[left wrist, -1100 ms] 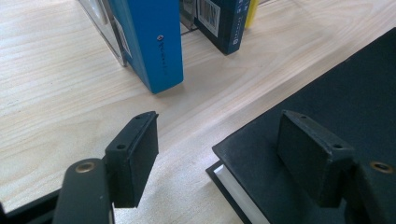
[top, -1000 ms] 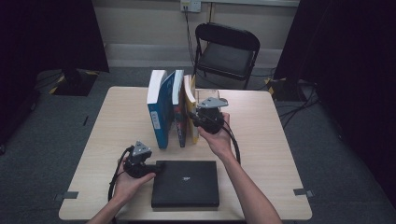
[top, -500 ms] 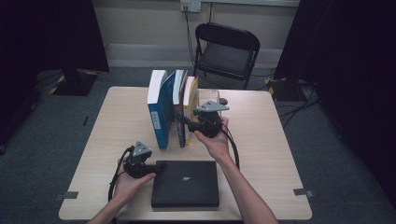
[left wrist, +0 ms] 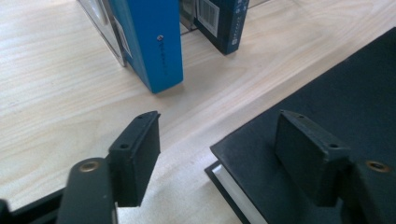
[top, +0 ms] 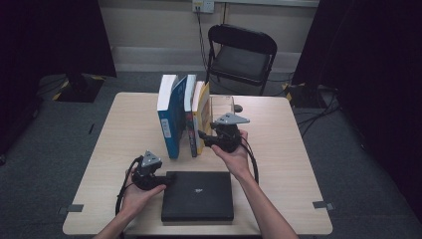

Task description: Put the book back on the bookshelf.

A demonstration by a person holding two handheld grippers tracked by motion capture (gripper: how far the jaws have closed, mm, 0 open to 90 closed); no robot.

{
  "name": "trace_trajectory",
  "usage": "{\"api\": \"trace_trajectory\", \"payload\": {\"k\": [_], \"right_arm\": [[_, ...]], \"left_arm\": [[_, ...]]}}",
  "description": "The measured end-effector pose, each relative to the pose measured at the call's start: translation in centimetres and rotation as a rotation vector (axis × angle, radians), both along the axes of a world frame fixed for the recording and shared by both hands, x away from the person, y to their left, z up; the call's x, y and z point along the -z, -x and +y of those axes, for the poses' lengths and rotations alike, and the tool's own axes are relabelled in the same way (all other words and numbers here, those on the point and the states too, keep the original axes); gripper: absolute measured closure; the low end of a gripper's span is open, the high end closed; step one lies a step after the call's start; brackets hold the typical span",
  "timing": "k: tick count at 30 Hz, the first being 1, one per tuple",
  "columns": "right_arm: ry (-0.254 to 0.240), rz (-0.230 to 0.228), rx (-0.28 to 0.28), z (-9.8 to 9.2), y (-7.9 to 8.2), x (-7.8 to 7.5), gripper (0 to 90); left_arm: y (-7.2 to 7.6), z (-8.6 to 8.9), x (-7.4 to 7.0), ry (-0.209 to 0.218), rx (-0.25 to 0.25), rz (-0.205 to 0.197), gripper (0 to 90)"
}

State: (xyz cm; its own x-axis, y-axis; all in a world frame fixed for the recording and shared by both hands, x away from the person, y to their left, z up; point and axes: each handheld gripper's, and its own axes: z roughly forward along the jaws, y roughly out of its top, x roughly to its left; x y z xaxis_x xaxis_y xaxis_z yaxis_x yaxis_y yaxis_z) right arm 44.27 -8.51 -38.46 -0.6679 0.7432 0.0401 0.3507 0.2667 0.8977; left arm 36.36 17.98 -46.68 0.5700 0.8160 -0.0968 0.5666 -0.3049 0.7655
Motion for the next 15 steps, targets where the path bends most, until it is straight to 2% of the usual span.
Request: {"api": "trace_trajectory", "payload": {"k": [7, 10, 12, 14, 15], "right_arm": [[-0.007, 0.036, -0.031, -1.7, 2.3, 1.0, 41.3], [-0.005, 0.062, -0.042, -2.5, 3.3, 1.8, 39.1], [0.000, 0.078, -0.054, -3.0, 3.8, 2.4, 36.7], [0.012, 0.089, -0.062, -3.4, 4.5, 3.1, 35.2], [0.014, 0.098, -0.067, -3.6, 4.7, 3.4, 34.0]], "left_arm": [[0.5, -0.1, -0.5, -0.021, 0.023, 0.036, 36.7], [1.0, 0.0, -1.1, 0.008, 0.034, 0.038, 40.3], [1.4, 0.0, -1.5, 0.007, 0.033, 0.035, 40.5], [1.8, 0.0, -1.7, 0.027, 0.031, 0.050, 42.3], [2.1, 0.1, -1.8, 0.024, 0.035, 0.054, 42.8]]}}
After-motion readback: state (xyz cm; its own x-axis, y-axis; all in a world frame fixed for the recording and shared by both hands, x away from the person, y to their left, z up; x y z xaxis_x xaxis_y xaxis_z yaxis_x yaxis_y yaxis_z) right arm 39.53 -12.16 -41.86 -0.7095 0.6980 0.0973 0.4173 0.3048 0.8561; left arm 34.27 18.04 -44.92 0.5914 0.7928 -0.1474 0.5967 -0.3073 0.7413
